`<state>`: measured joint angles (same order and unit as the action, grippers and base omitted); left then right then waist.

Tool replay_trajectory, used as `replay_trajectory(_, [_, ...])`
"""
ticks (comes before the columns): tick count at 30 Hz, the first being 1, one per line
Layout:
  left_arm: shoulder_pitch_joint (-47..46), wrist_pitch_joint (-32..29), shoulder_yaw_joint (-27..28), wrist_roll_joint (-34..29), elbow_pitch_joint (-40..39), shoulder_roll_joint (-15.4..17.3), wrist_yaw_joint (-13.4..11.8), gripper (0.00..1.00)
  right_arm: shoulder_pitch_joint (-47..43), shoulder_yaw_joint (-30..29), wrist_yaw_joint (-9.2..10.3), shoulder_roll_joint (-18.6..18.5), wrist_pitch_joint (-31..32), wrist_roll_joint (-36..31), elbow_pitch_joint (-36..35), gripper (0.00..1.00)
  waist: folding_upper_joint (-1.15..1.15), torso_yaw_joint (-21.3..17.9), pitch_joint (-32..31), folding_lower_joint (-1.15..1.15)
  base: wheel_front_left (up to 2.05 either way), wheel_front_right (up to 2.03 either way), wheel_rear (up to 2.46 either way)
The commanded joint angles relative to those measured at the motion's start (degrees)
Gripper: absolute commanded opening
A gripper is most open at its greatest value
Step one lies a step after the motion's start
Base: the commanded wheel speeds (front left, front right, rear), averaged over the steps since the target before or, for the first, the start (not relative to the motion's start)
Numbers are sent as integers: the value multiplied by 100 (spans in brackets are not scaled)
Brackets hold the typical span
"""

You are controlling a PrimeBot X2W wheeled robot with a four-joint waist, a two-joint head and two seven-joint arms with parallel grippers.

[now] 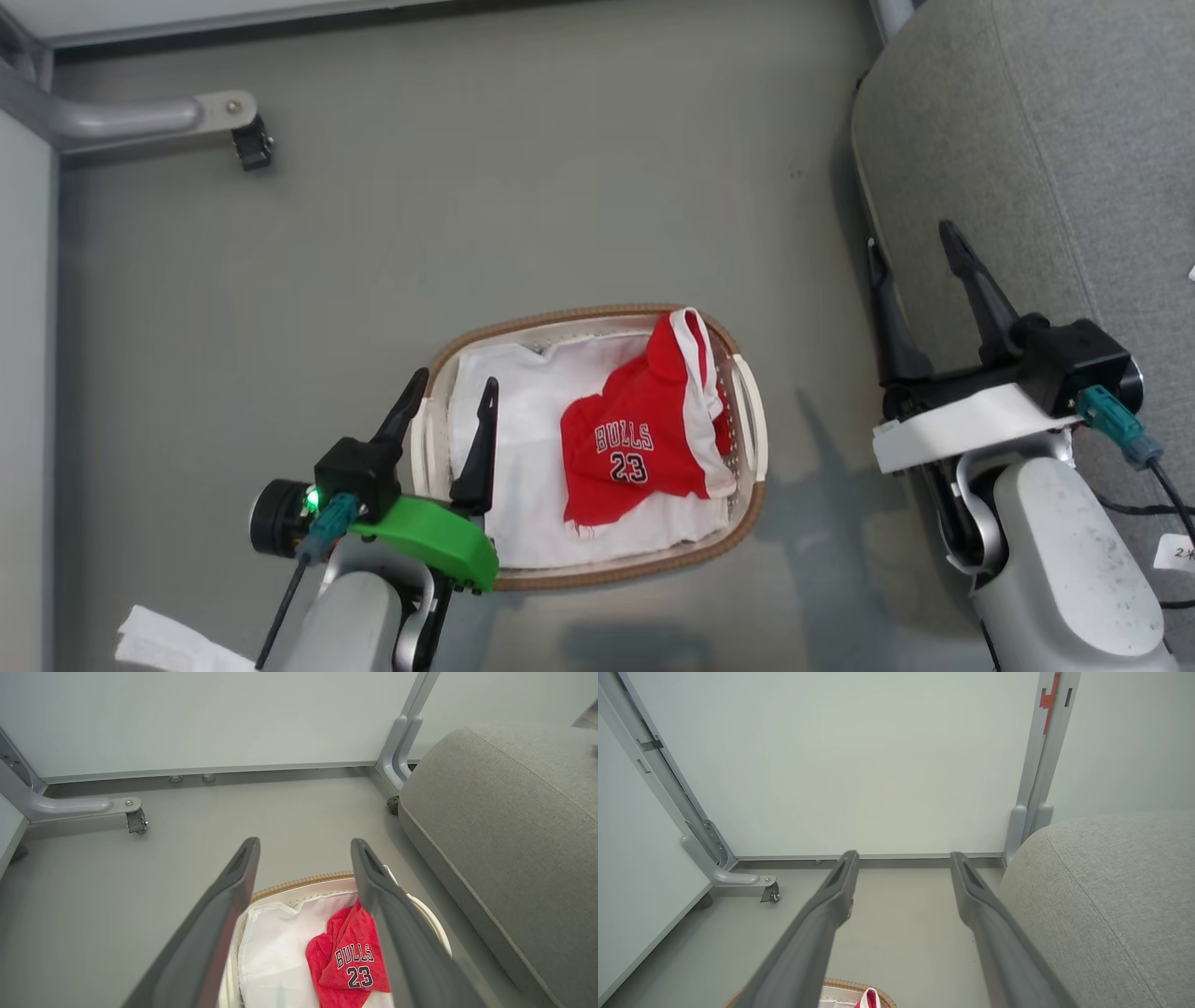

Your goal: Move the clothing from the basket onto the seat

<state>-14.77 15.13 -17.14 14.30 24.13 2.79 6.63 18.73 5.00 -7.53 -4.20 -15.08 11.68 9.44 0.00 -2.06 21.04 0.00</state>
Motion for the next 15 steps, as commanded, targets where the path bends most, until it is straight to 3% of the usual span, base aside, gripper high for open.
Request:
replay_trajectory(1, [-238,4,-53,13,78,24,34,100,134,6,8,20,-12,53,-66,100,0,-352,657,0,0,0,0])
replay_trajectory(15, [-1363,3,-318,-82,809,30,91,100,720,124,8,102,-12,154,-484,100,0,-836,1766,0,0,0,0])
